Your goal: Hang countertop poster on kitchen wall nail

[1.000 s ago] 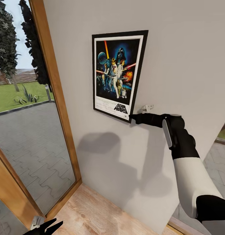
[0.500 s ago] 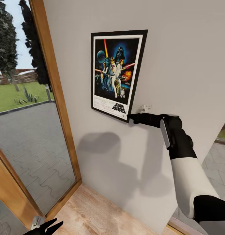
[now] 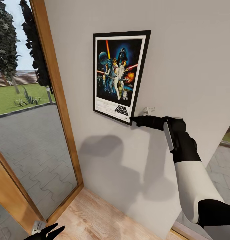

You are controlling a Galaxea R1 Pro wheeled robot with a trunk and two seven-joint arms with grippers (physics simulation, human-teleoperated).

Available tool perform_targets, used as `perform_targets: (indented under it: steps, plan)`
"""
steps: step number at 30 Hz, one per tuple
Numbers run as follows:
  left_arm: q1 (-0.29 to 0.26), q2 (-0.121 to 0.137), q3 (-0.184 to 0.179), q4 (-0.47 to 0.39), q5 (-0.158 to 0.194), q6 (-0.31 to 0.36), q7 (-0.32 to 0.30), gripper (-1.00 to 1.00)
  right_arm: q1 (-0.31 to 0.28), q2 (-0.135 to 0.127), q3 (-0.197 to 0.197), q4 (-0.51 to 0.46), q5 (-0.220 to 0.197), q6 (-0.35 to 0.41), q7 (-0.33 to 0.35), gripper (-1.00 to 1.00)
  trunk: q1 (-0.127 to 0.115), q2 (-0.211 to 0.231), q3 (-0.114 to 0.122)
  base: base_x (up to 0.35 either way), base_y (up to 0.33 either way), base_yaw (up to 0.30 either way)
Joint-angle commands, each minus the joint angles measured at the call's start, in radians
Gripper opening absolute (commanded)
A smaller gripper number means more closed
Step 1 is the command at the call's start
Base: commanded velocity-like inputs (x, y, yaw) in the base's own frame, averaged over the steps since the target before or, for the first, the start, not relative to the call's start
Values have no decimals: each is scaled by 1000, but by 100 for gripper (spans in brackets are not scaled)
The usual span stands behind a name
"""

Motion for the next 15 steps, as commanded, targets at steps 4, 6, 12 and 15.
perform_targets:
  steps: [4,6,12,15]
  plan:
    - [-1,3,-8,0,10,2,-1,100,-1,4,-4,0,6,7,8,-100,1,-2,-2,0,0,0]
    - [-1,8,-9,-1,10,3,-1,100,-1,15,-6,-1,-5,8,-3,-100,1,-2,-2,0,0,0]
    - [-1,9,-9,-1,10,3,-1,100,-1,25,-8,-1,-34,8,-103,-100,1,-2,-2,0,0,0]
    - [-1,9,-9,0,10,3,-1,100,-1,26,-8,-1,-35,8,-108,-100,1,-2,-2,0,0,0]
